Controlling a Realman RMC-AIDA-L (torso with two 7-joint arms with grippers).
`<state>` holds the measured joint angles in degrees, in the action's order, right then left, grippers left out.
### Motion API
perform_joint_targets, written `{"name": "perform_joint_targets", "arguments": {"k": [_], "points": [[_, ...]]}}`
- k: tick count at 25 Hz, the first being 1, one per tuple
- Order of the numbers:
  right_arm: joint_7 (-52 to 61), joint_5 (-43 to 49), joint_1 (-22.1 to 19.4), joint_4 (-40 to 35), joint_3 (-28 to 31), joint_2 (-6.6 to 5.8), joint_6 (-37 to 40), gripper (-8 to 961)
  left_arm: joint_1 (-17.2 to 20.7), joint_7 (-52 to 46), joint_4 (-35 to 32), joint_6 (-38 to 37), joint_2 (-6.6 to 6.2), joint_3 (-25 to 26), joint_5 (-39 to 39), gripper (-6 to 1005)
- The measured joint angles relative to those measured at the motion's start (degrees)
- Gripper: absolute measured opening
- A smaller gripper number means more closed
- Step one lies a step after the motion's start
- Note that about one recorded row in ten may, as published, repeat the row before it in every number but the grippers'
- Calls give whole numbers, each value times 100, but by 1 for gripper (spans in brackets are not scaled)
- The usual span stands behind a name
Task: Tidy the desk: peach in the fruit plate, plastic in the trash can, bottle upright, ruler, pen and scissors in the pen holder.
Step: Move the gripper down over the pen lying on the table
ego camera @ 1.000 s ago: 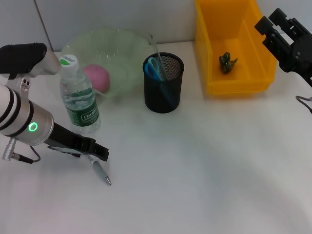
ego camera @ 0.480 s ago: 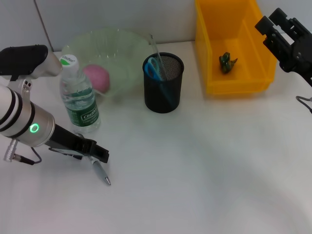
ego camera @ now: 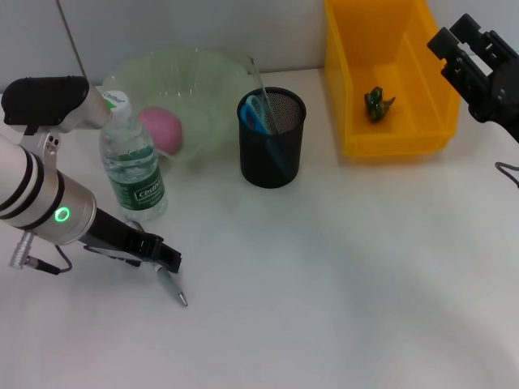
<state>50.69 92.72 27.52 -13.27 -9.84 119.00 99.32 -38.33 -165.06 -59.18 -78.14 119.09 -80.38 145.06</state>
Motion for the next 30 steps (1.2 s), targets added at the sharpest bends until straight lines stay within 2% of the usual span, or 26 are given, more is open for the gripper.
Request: {"name": "perform_joint_targets", "arguments": {"k": [6,22,30], "points": [[2,0,-8,0,0,0,28,531,-3,5,-44,-27,0,-2,4,645],[25,0,-18,0,0,0,41,531,101,14,-297,-114,-27,35,-50,646],[78,0,-37,0,0,0,106,530,101,17,-295,-114,-21,7,-11,556]]}}
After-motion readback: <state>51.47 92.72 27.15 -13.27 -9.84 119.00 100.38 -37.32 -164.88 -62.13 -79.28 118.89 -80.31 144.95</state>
